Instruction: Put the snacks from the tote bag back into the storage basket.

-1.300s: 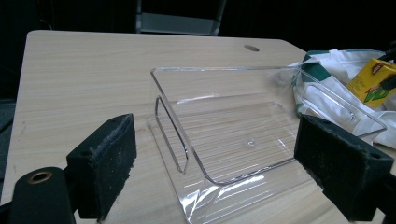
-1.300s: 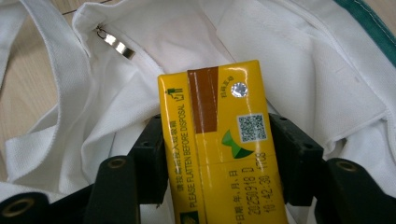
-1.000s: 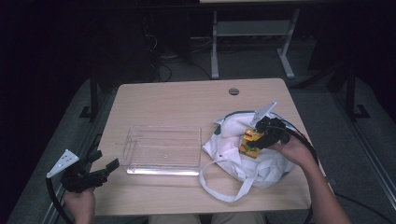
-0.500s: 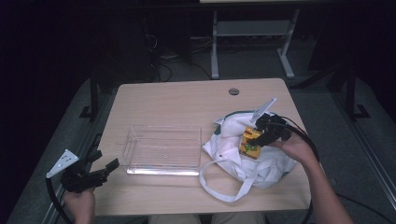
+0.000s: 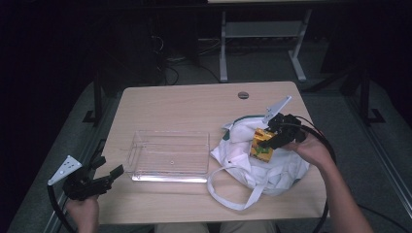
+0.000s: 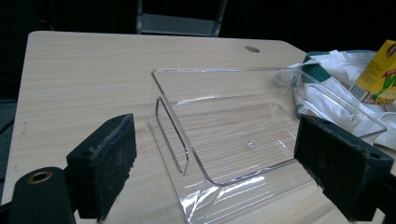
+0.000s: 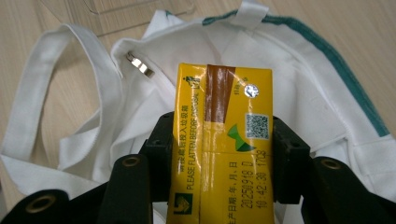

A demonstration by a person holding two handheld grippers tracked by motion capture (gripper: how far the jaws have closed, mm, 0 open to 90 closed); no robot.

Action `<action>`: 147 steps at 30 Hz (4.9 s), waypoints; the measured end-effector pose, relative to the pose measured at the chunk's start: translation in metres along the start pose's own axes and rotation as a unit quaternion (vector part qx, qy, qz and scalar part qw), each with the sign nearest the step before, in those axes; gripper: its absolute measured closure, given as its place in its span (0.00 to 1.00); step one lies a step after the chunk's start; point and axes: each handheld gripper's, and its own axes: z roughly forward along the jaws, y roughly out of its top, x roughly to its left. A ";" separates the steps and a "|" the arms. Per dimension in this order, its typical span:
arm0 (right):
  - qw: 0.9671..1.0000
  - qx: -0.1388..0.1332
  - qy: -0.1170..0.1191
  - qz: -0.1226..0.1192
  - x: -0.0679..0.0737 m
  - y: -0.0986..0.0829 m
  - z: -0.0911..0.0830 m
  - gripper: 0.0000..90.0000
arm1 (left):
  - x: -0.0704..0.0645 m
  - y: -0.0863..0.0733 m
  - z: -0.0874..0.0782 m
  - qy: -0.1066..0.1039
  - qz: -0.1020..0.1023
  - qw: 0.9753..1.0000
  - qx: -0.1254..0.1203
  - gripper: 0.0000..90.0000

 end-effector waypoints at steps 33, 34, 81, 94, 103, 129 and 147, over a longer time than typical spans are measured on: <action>0.997 -0.043 0.032 -0.046 0.021 0.053 -0.032 0.58 | 0.000 0.000 -0.001 0.000 -0.001 1.000 -0.004 0.14; 0.997 -0.043 0.032 -0.046 0.021 0.053 -0.032 0.58 | 0.000 0.000 -0.001 0.000 -0.001 1.000 -0.004 0.14; 0.989 -0.063 0.066 -0.113 0.051 0.121 -0.016 0.58 | 0.001 0.000 -0.001 0.002 0.001 1.000 -0.003 0.14; 0.987 -0.062 0.079 -0.125 0.061 0.137 -0.009 0.58 | 0.002 0.000 -0.001 0.003 0.003 1.000 -0.003 0.14; 0.985 -0.066 0.088 -0.134 0.066 0.146 -0.004 0.58 | 0.002 0.000 -0.001 0.004 0.003 1.000 -0.004 0.14; 0.981 -0.060 0.105 -0.154 0.083 0.164 0.013 0.58 | 0.002 0.001 -0.002 0.004 0.003 1.000 -0.003 0.14; 0.978 -0.051 0.117 -0.165 0.094 0.177 0.030 0.58 | 0.001 0.001 -0.002 0.003 0.004 1.000 -0.003 0.14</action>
